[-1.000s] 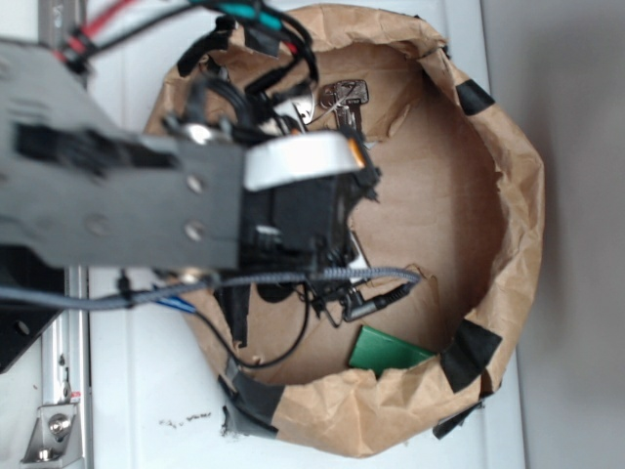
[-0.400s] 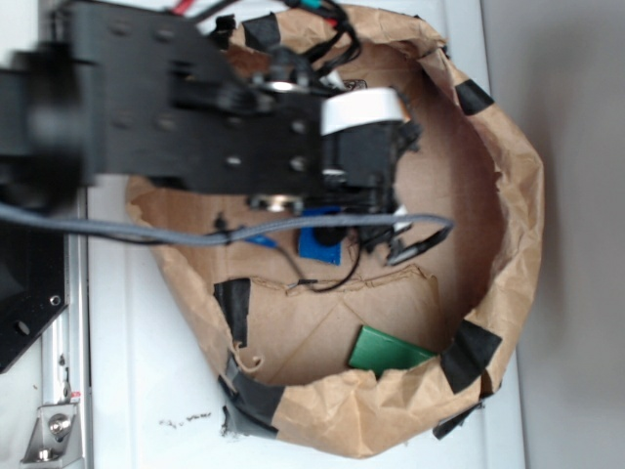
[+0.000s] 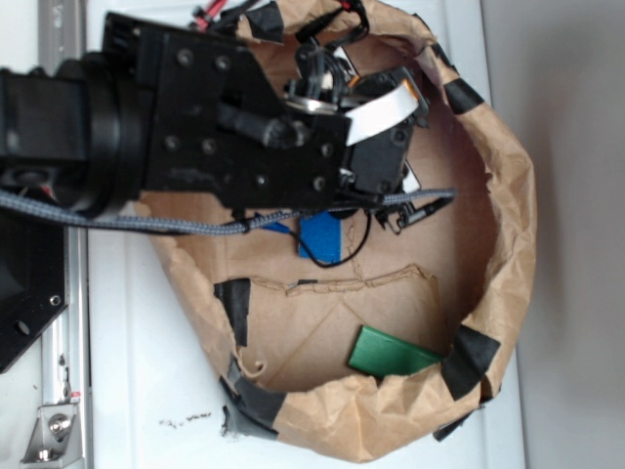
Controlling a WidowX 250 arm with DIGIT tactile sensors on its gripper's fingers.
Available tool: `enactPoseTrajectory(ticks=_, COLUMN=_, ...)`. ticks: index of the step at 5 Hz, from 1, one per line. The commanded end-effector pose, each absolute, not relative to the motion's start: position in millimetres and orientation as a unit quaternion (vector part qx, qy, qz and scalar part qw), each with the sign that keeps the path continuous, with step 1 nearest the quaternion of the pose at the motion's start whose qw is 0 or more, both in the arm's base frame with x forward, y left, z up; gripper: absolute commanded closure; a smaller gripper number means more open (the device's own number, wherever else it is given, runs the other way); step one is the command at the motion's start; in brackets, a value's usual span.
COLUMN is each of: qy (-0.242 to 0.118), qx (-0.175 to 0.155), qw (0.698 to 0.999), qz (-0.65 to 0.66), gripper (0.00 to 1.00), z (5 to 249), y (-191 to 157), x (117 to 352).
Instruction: Grab the silver keys.
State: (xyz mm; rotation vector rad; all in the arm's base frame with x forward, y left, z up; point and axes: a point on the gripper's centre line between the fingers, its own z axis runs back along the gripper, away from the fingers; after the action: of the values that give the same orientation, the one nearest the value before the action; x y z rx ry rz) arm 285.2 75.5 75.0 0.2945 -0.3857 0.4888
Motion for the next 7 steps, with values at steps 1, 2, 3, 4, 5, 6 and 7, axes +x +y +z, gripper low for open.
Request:
enactPoseTrajectory(ticks=1, qy=-0.201, qx=0.151, qw=0.943, qz=0.218, gripper=0.0, z=92.1, y=75.2, x=289.1)
enactPoseTrajectory(ticks=2, qy=-0.188, qx=0.165, qw=0.946, qz=0.207, gripper=0.0, z=89.7, y=76.1, x=279.6)
enactPoseTrajectory(ticks=3, qy=-0.186, qx=0.176, qw=0.949, qz=0.186, gripper=0.0, z=84.3, y=78.7, x=271.9)
enactPoseTrajectory(ticks=4, qy=-0.179, qx=0.182, qw=0.95, qz=0.18, gripper=0.0, z=75.6, y=73.7, x=271.5)
enactPoseTrajectory(ticks=5, qy=-0.168, qx=0.175, qw=0.951, qz=0.193, gripper=0.0, z=64.9, y=73.0, x=274.5)
enactPoseTrajectory(ticks=6, qy=-0.149, qx=0.166, qw=0.955, qz=0.194, gripper=0.0, z=52.2, y=71.6, x=278.4)
enactPoseTrajectory(ticks=7, qy=-0.145, qx=0.165, qw=0.956, qz=0.197, gripper=0.0, z=46.7, y=70.2, x=281.6)
